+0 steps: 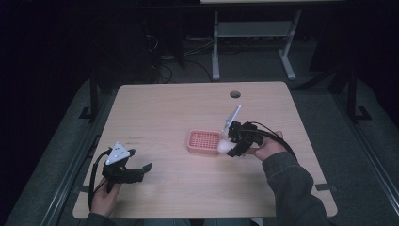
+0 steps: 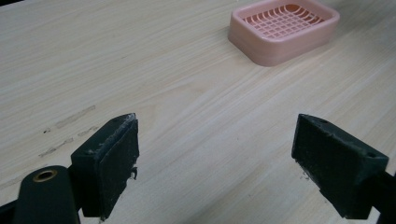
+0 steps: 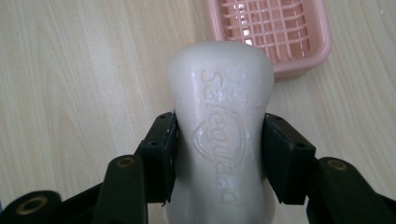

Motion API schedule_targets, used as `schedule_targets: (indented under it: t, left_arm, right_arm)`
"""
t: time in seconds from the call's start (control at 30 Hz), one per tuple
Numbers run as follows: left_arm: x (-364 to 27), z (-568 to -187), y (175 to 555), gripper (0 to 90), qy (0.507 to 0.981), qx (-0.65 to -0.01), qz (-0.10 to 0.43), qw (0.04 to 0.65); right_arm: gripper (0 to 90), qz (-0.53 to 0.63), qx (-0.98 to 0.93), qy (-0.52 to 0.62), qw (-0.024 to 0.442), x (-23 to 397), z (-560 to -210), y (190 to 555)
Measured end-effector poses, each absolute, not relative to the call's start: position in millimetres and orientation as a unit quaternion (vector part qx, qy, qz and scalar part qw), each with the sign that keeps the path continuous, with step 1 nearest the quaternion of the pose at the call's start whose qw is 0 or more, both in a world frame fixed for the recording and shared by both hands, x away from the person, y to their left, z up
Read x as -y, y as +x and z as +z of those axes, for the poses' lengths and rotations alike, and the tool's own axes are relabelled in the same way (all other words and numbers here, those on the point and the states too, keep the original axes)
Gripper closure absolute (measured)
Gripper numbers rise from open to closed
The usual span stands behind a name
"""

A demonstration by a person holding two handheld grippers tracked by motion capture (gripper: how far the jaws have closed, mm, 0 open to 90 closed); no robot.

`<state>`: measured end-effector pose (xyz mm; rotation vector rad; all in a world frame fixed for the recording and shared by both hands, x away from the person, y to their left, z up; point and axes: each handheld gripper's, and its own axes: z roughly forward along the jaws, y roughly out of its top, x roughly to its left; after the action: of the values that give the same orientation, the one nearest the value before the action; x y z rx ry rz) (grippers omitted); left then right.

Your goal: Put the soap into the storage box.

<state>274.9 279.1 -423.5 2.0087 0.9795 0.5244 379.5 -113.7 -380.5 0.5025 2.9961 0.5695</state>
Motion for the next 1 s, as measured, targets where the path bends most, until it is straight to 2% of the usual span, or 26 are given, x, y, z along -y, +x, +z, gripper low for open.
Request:
schedule_targets:
  t: [1.0]
  left_arm:
    - [-278.8, -424.7, 274.8, 14.6, 0.804, -0.384, 0.208, 0.404]
  right_arm:
    - [48.7, 0.194, -0.969, 0.147, 0.033, 84.1, -365.6, 402.7]
